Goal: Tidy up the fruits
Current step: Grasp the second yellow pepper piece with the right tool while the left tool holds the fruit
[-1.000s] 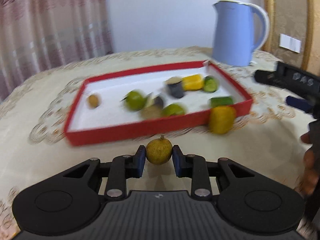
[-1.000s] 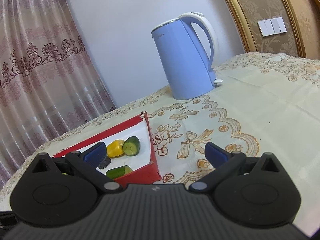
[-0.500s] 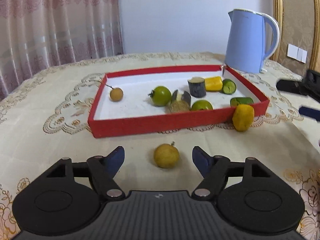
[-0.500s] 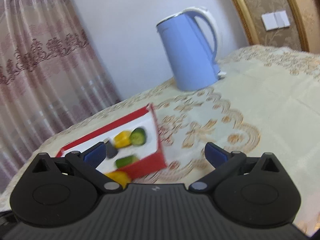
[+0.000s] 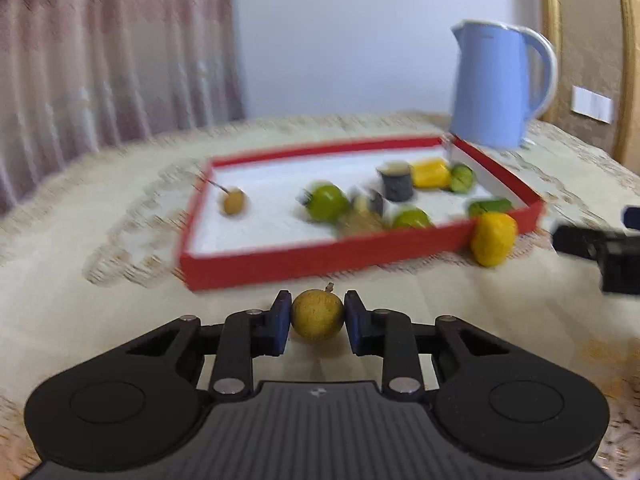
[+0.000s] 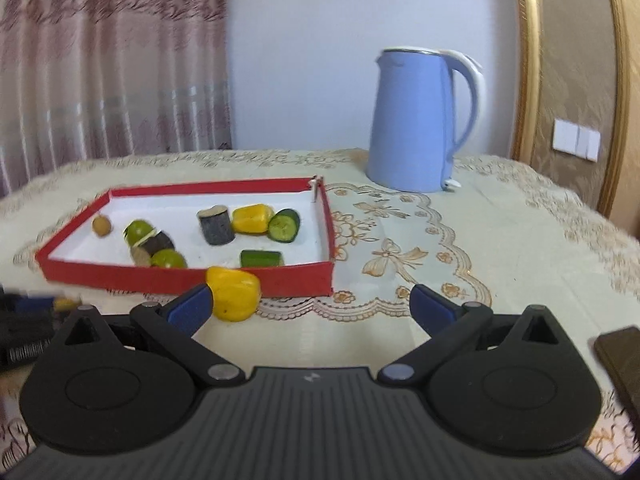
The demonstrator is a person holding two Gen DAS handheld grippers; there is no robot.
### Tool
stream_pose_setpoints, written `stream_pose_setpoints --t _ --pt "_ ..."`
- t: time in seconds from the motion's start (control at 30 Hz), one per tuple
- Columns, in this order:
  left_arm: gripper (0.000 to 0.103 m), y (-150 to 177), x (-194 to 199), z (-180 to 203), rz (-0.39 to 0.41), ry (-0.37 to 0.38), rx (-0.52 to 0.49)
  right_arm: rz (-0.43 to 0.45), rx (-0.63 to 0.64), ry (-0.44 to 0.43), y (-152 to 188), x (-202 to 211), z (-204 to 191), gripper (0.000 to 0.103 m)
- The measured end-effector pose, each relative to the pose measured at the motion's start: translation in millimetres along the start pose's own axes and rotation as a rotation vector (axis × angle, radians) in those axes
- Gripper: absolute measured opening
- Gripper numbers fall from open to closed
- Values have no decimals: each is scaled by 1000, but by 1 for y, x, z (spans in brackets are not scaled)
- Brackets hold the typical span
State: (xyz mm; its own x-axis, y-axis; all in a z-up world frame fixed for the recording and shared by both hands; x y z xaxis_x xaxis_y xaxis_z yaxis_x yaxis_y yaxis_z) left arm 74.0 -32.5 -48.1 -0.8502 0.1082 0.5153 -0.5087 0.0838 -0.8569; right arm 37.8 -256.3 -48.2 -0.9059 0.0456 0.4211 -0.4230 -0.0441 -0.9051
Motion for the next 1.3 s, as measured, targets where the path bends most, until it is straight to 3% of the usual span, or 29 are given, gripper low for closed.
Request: stream_pose_setpoints --t 0.13,0.2,0.37,0.4,0.67,0.8,0.93,1.0,1.3 --pt "28 -5 5 -12 96 -70 17 8 -25 -74 2 0 -3 103" --pt "28 -6 4 -17 92 -71 43 0 -51 -119 2 -3 -3 103" --pt "28 -8 0 -24 82 -71 77 -35 -15 -86 0 -12 -12 99" --pt "28 -8 -1 -24 82 -70 79 -36 -17 -89 0 -14 -14 94" --pt "28 -6 0 -23 85 -64 71 -77 21 -158 -6 -35 -28 92" --pt "28 -5 0 -23 88 -63 65 -117 33 -160 -6 -50 -32 77" --pt "28 -5 1 -21 94 -63 57 -138 36 -177 -6 -57 -35 50" --pt "28 -5 0 -20 93 -63 52 -153 29 -187 -6 -62 -35 41" --pt "28 -4 -1 -23 80 -65 63 -138 41 -168 -7 -59 -34 35"
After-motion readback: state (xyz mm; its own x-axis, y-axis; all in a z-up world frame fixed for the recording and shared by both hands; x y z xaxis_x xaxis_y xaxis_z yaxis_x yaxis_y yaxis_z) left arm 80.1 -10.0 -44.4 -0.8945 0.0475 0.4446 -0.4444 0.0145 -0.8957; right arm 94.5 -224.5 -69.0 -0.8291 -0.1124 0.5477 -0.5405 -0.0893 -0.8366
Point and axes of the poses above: each gripper's, at about its wrist camera, not at the fingertips, and x roughly against the way its jaws point, z to its right, y to its underside, the point moved 3 cm from there along -x, roughly the way its jaws point, and after that the axes turned 5 degrees about x, right-handed, at the moved point
